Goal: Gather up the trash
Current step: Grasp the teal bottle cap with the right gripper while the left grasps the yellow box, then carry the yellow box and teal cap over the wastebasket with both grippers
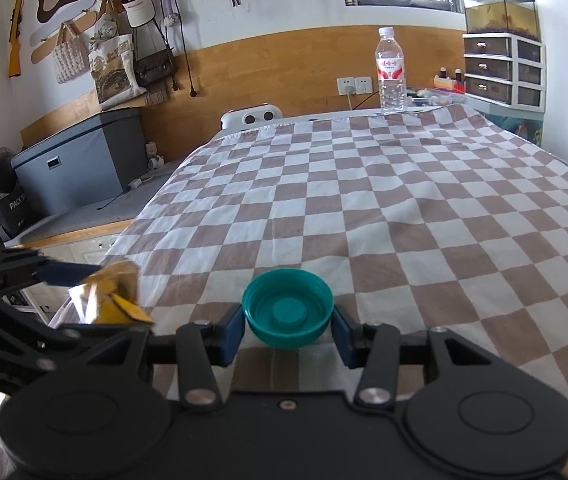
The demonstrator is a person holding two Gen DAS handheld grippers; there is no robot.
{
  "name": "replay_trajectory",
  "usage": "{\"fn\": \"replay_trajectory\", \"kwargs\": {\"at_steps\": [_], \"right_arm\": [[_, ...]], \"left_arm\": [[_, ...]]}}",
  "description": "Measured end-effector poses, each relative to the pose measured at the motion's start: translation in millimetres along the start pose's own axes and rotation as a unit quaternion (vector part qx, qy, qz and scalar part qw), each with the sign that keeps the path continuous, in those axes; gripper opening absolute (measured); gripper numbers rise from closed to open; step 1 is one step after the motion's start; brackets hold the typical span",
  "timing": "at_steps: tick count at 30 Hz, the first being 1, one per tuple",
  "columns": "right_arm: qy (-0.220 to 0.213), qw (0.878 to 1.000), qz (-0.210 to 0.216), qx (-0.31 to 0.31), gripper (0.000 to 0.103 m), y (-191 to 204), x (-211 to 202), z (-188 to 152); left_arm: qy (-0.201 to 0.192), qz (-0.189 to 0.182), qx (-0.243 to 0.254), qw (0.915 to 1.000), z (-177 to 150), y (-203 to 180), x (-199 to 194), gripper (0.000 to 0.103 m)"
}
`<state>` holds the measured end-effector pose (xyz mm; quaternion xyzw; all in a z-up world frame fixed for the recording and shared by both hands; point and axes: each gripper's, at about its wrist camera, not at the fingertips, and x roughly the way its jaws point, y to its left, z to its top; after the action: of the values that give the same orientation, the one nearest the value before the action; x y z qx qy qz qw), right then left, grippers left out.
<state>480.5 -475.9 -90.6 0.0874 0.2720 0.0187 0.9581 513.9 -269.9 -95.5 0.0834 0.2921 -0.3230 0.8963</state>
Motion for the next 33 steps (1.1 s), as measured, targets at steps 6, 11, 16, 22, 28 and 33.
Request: {"fn": "replay_trajectory", "kwargs": {"at_steps": [6, 11, 16, 22, 28, 33], "right_arm": [[-0.008, 1.000, -0.016, -0.001, 0.048, 10.8, -20.7, -10.2], [-0.017, 0.999, -0.030, -0.001, 0.048, 27.0, -45.5, -23.0], [-0.025, 0.999, -0.043, 0.002, 0.048, 42.3, -68.8, -36.6], [-0.026, 0.998, -0.051, 0.006, 0.048, 60.6, -87.6, -44.2], [-0.040, 0.998, -0.041, 0.000, 0.048, 89.0, -112.0, -45.6], [-0.048, 0.998, -0.035, -0.013, 0.048, 116.5, -130.1, -47.1]], "left_arm": [[-0.026, 0.013, -0.031, 0.9991, -11.3, 1.6, -31.9, 0.091], [-0.044, 0.033, -0.044, 0.9975, -22.2, -1.0, -59.1, 0.091], [-0.051, 0.052, -0.060, 0.9956, -32.3, 2.3, -83.6, 0.090], [-0.058, 0.075, -0.062, 0.9936, -45.3, 6.3, -116.6, 0.090], [-0.060, 0.116, -0.062, 0.9895, -60.2, 15.6, -144.9, 0.090], [-0.070, 0.134, -0.080, 0.9854, -72.3, 31.5, -170.1, 0.090]]}}
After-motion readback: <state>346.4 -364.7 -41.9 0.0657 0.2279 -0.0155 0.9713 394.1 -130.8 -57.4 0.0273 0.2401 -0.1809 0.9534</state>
